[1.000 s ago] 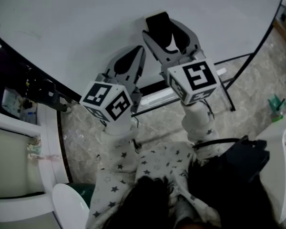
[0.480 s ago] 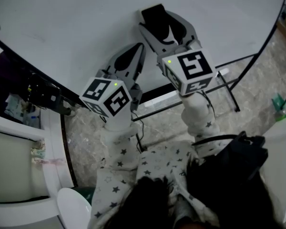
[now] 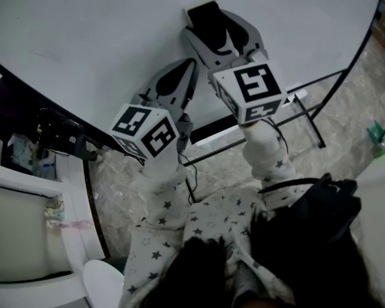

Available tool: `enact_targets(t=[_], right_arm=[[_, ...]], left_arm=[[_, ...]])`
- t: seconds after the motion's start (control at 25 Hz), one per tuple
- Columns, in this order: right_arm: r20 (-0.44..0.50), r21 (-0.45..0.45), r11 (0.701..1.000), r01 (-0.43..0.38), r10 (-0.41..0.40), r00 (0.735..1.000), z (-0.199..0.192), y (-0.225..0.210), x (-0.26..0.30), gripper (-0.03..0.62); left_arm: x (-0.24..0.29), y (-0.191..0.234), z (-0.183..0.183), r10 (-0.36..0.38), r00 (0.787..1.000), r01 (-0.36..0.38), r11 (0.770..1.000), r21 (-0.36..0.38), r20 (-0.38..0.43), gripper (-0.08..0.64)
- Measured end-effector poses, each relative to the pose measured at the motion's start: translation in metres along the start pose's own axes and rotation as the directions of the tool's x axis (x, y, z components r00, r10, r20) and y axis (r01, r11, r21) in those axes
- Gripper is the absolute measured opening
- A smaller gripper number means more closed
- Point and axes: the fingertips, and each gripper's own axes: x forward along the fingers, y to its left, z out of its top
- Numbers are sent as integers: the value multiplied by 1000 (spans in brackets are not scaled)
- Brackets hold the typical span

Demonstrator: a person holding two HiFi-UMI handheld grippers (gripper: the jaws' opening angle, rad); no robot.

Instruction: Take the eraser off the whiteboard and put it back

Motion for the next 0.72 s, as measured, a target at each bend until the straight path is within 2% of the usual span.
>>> enact_targets(t=[0.24, 0.56, 0.72], right_arm=[[-3, -31, 999, 33, -33, 999, -2, -3, -2, 259], [-11, -55, 998, 24, -25, 1000, -3, 0, 2, 259], [-5, -25, 1000, 13, -13, 1000, -3, 0, 4, 261]], left_arm=[[3, -1, 0, -9, 1000, 9, 1000, 0, 4, 0], [4, -1, -1, -17, 1000, 17, 1000, -7, -3, 2], [3, -1, 0, -14, 1000, 14, 1000, -6, -7, 2]])
